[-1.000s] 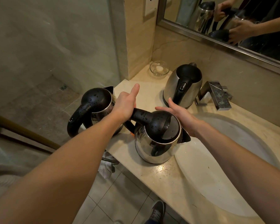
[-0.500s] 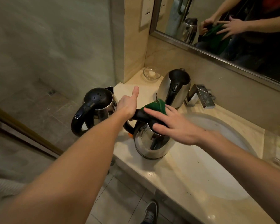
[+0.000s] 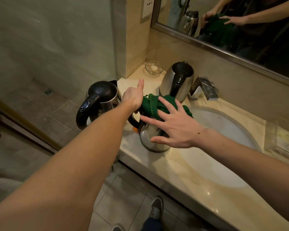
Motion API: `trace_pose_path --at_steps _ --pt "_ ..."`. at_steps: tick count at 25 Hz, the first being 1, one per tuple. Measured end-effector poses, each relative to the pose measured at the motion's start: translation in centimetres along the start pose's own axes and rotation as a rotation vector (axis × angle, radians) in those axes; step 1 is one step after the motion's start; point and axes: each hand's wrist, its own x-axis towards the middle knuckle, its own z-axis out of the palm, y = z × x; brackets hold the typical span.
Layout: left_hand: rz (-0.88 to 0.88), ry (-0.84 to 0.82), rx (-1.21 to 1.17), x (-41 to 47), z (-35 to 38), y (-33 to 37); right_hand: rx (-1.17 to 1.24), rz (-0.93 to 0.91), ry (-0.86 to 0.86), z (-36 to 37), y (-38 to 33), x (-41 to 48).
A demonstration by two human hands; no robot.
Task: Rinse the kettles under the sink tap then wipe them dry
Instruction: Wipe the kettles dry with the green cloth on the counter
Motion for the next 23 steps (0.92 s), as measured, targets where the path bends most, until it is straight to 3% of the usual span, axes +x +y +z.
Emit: trace_pose_path --at_steps 12,14,18,23 --pt "0.032 -0.003 -0.017 -1.1 -0.3 0.1 0.092 0.070 0.010 0.4 0.7 -0.6" --pt "0.030 0.002 -0.025 -1.2 -0.3 0.1 0.337 0.195 0.068 -0.1 1.1 0.1" --pt "0.003 0.034 -0.047 -1.3 -0.2 0.1 1.049 0.593 0.134 -2.0 3.8 2.1" --pt "-0.041 0.110 -0.068 -1.7 0.0 0.2 1.688 1.062 0.188 0.5 7.1 1.2"
